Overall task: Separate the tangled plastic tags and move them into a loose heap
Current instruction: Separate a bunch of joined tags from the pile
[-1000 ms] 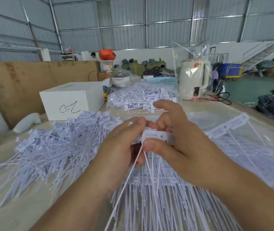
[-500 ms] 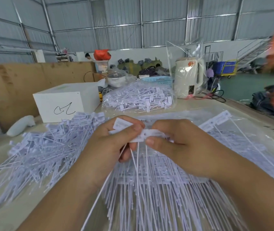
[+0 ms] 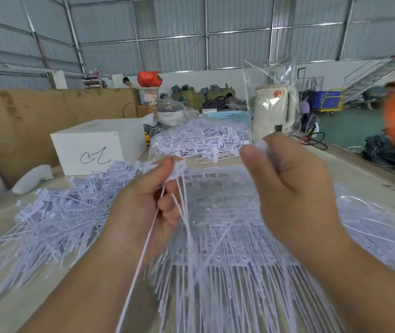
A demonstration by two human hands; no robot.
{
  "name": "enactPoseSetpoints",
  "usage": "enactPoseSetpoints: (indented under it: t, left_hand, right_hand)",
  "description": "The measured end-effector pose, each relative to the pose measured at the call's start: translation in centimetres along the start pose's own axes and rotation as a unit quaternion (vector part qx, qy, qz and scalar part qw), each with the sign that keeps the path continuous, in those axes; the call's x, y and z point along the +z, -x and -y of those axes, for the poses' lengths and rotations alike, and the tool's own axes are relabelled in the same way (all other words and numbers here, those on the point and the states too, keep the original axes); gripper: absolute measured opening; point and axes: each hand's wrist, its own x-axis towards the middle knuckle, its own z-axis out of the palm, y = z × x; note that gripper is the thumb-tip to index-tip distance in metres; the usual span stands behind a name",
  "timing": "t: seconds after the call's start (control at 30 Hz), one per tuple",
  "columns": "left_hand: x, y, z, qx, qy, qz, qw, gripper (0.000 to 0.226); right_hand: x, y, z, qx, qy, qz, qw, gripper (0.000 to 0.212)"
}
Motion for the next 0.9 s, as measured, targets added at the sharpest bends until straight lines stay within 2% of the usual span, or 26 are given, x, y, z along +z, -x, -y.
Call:
enactPoseSetpoints:
  t: [0.07,0.13,0.17,0.23,0.33,0.43,0.57,0.7,0.77,0.9]
  left_hand:
    - [0.0,0.0,0.1,0.009,-0.053,0.009,0.998,0.013]
    - [0.2,0.2,0.7,0.009,-0.113,0.033,0.993,0.016]
    - [0.3,0.3,1.0,0.005,-0.151,0.048,0.987,0.014]
    - [0.2,0.4,1.5,-0.006,-0.218,0.064,0.974,0.011]
    - [-0.3,0.3,1.6,-0.014,-0.250,0.059,0.966,0.024]
    - [-0.3,0.4,1.6,-0.015,-0.283,0.067,0.957,0.031]
    - [-0.3,0.3,1.7,-0.028,-0.291,0.067,0.954,0.017]
    - [0.1,0.3,1.4,-0.012,-0.237,0.049,0.970,0.008]
    - [0.0,0.2,1.0,0.005,-0.222,0.031,0.975,0.016]
    - [-0.1,0.2,0.9,0.002,-0.240,0.038,0.970,0.014]
  right_hand:
    - [-0.6,-0.1,-0.3,-0.004,-0.017,0.054,0.998,0.034]
    - [-0.3,0.3,-0.3,0.033,-0.034,0.186,0.981,0.028]
    - [0.0,0.6,-0.3,0.043,-0.013,0.239,0.970,0.035]
    - [0.7,1.2,-0.6,0.033,0.041,0.288,0.956,0.045]
    - [0.9,1.3,-0.9,0.045,0.038,0.304,0.951,0.058]
    - [1.2,1.6,-1.0,0.065,0.047,0.319,0.944,0.057]
    - [1.4,1.6,-0.9,0.070,0.040,0.334,0.939,0.053]
    - [0.0,0.4,-1.2,0.073,0.029,0.334,0.939,0.029]
    - [-0.9,-0.1,-1.7,0.078,0.019,0.313,0.946,0.033]
    - [-1.1,-0.2,-2.1,0.078,0.036,0.306,0.948,0.042]
